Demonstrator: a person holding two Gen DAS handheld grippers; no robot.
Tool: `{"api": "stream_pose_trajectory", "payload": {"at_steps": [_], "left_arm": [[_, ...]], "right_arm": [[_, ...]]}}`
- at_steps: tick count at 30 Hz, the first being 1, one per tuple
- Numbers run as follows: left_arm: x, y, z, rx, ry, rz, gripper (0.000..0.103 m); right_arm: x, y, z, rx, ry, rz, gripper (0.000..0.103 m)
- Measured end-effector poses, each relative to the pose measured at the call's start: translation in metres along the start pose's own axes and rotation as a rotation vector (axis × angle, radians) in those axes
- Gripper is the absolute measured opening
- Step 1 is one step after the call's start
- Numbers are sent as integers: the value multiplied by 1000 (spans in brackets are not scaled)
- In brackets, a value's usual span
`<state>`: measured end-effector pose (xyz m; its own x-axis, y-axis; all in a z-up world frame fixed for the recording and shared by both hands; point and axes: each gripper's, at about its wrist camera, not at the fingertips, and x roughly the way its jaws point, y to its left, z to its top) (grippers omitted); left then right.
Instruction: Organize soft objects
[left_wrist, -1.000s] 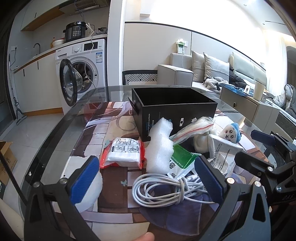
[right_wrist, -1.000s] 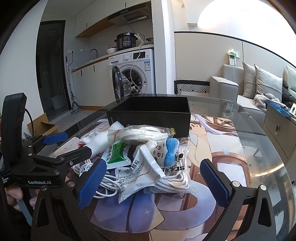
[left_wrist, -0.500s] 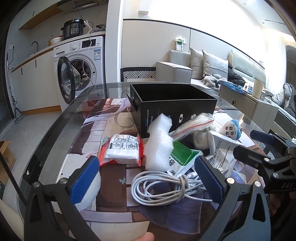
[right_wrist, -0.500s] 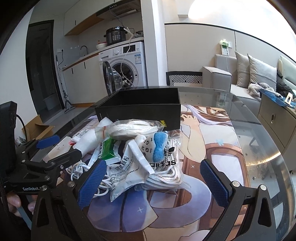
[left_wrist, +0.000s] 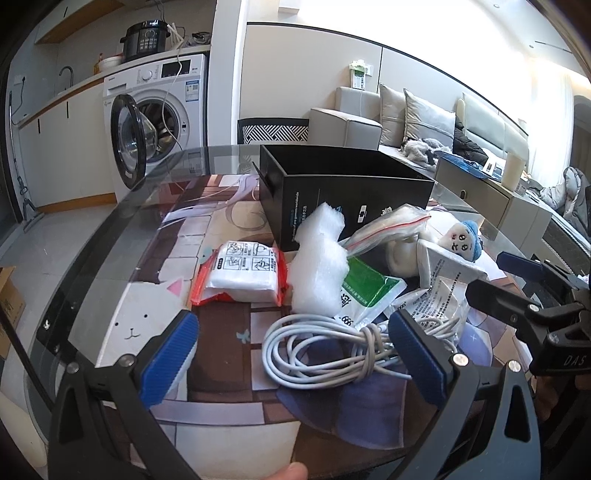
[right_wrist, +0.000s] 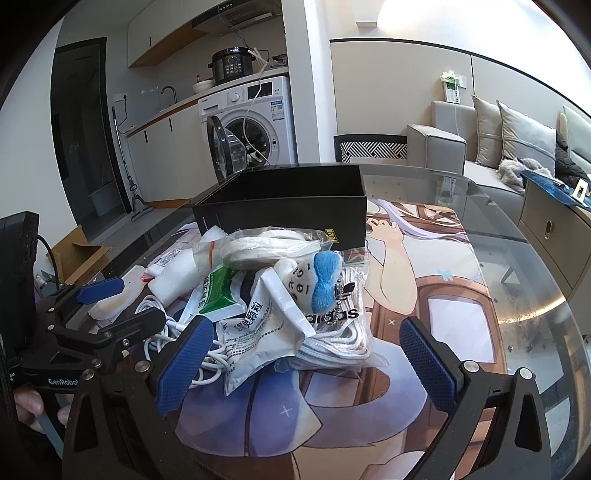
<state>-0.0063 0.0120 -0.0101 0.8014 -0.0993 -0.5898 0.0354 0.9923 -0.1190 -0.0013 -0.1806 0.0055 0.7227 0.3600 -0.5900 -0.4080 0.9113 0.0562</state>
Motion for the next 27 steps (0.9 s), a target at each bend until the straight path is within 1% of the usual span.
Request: {"api": "stream_pose_trajectory", "payload": {"at_steps": [3,6,10,13,22,25,27], "left_arm": [[-1,0,0,3,9,-9,103],[-4,0,0,31,4,-15,103],[-7,-1,0,44,2,-40,103],[-7,-2,1,57,3,-39,103],[-3,1,12,42,0,-14,103],[1,2,16,36,1,-15,103],[2,3,18,38,0,-15,103]], "right_arm": [[0,0,0,-4,2,-1,103],[-1,-1,-1,-5,-1,-3,103],[-2,-2,-1,1,0,-1,103],[-2,-1,0,0,2,4,103],[4,0,15,-13,10,2,103],[10,-1,18,-14,24,16,102],[11,-2,21,-14,18,25,102]]}}
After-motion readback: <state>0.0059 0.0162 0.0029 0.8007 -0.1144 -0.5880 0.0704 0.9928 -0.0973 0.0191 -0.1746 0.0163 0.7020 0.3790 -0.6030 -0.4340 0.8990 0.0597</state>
